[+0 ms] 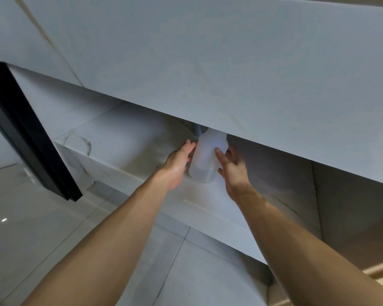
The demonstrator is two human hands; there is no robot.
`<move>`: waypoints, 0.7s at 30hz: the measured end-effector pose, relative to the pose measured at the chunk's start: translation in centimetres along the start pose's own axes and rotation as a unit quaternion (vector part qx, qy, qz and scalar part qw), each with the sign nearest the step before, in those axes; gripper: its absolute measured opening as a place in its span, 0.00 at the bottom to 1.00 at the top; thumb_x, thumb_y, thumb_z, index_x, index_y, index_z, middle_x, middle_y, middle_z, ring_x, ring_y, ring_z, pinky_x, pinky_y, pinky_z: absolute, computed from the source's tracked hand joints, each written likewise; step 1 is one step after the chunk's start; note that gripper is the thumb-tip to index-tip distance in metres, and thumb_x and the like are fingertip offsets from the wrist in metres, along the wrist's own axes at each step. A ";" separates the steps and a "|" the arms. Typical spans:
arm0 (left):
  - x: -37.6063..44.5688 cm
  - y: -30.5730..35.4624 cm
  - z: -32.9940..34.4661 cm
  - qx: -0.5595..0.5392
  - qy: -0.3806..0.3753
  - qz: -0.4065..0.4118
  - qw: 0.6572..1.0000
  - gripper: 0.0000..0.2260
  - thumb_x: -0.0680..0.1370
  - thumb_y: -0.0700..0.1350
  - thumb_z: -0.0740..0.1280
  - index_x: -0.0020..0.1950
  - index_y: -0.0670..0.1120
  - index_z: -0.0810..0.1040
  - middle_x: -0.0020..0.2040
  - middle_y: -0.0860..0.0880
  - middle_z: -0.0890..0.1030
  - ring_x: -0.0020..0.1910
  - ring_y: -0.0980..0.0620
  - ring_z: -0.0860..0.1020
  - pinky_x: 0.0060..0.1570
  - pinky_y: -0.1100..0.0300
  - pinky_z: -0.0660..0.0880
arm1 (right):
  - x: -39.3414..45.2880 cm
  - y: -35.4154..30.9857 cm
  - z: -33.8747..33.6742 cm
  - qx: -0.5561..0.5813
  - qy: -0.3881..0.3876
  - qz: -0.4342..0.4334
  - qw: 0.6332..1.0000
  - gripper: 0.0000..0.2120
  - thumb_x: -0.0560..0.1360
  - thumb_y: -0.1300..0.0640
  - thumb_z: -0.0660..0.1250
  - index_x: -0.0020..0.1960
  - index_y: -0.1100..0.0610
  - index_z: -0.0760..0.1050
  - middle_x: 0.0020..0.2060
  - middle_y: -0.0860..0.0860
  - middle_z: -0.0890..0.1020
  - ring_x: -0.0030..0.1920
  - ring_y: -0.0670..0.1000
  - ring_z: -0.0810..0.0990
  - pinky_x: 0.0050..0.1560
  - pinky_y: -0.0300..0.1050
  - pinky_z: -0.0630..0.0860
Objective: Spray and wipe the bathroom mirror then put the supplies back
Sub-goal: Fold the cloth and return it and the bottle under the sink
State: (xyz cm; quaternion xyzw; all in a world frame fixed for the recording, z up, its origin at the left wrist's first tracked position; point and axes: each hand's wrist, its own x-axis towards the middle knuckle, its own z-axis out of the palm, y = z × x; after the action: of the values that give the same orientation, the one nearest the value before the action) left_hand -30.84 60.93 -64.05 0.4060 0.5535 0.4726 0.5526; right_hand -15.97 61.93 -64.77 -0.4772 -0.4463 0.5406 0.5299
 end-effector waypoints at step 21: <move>1.3 -1.0 0.1 -0.118 -0.017 0.015 0.993 0.22 0.85 0.60 0.47 0.57 0.50 0.76 0.61 0.51 0.80 0.65 0.52 0.75 0.73 0.54 0.65 | -1.3 0.4 0.9 0.029 0.080 0.026 0.996 0.15 0.84 0.58 0.57 0.49 0.43 0.78 0.59 0.47 0.81 0.65 0.51 0.77 0.67 0.58 0.74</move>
State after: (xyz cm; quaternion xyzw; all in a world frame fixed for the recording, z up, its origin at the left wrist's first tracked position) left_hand -30.76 61.98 -65.32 0.3541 0.4783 0.5356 0.5992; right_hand -16.92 60.68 -65.02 -0.5151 -0.3741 0.5270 0.5631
